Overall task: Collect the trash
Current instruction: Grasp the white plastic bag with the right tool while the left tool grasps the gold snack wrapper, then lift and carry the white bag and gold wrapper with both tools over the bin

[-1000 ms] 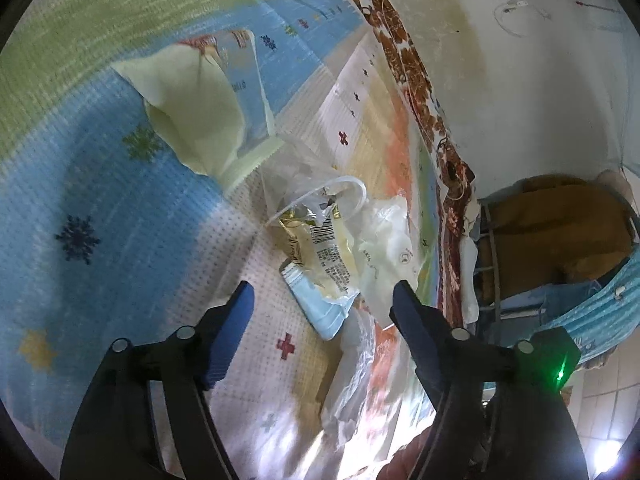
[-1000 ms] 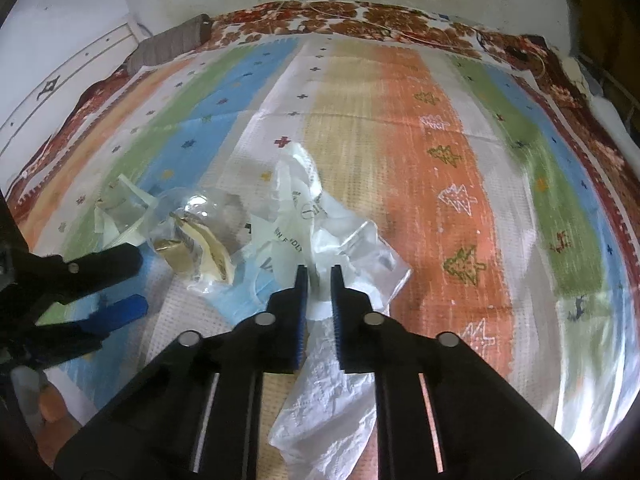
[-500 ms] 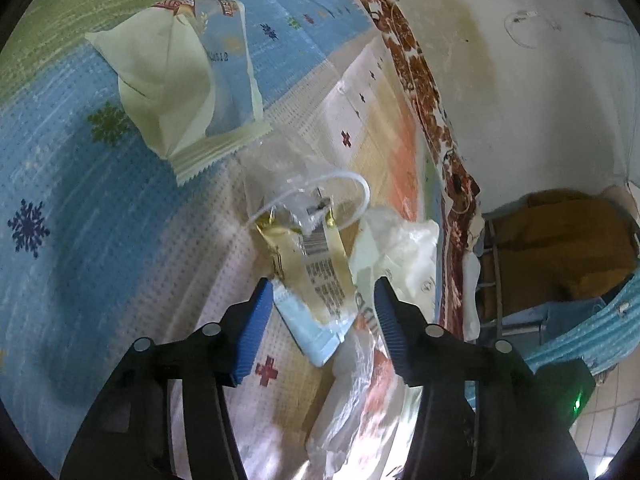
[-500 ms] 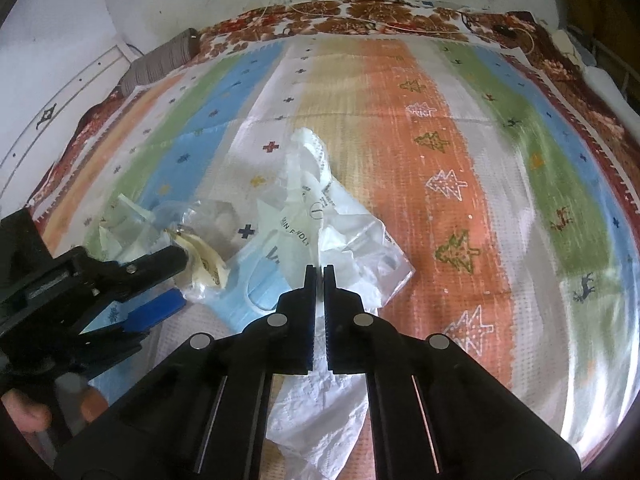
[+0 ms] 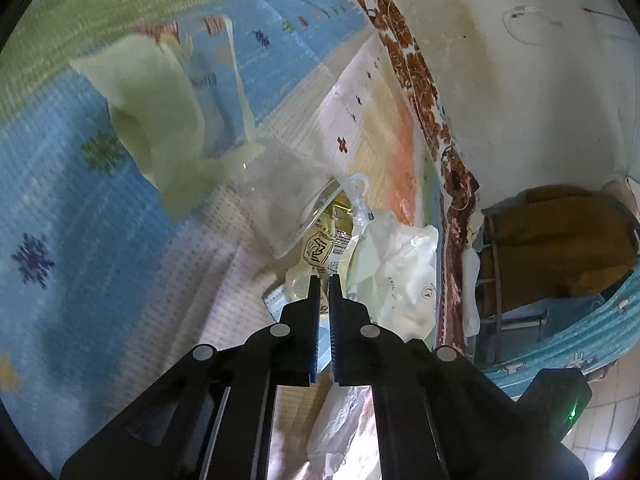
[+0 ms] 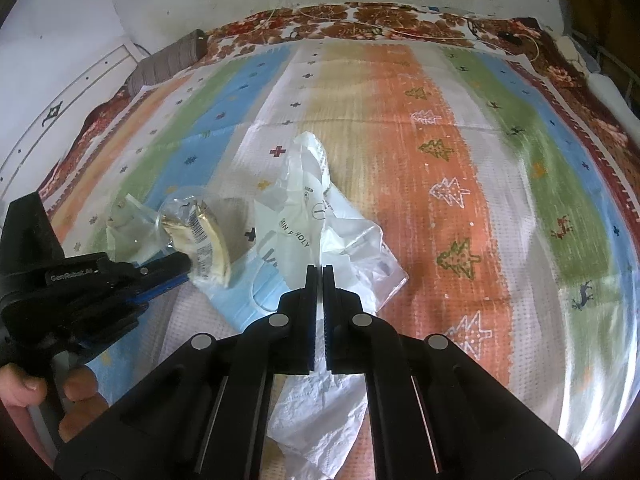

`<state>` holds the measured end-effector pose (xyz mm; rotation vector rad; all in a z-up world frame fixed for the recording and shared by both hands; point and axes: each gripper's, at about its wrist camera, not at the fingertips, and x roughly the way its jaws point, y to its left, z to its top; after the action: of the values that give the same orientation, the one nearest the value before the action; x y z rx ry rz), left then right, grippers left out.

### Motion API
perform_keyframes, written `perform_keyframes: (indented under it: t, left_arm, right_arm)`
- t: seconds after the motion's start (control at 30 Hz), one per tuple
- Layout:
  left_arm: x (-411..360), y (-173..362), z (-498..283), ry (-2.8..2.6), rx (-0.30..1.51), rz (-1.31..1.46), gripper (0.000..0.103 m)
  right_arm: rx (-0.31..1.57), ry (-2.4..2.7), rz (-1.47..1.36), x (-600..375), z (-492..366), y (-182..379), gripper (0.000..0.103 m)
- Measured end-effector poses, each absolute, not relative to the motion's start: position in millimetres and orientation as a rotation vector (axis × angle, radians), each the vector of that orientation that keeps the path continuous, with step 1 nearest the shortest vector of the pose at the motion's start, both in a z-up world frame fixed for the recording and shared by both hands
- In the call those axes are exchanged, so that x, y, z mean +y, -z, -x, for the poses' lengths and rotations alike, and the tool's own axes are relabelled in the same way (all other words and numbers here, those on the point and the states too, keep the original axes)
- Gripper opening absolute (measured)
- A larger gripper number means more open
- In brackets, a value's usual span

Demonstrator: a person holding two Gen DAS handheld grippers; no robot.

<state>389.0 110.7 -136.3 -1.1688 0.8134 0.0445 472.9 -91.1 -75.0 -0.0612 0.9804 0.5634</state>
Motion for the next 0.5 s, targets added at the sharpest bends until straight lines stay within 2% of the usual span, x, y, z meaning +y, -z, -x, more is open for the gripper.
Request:
perform_keyframes:
  t: [0.17, 0.5]
  left_arm:
    - [105.6, 126.0, -393.5, -0.035, 0.92, 1.088, 0.0]
    - [105.0, 100.6, -375.3, -0.015, 0.935, 1.038, 0.0]
  right_arm:
    - [0.966, -0.569, 0.069, -90.0, -470.8, 64.4, 0.002]
    - [0.936, -0.607, 0.072, -85.7, -453.6, 40.9, 0.002]
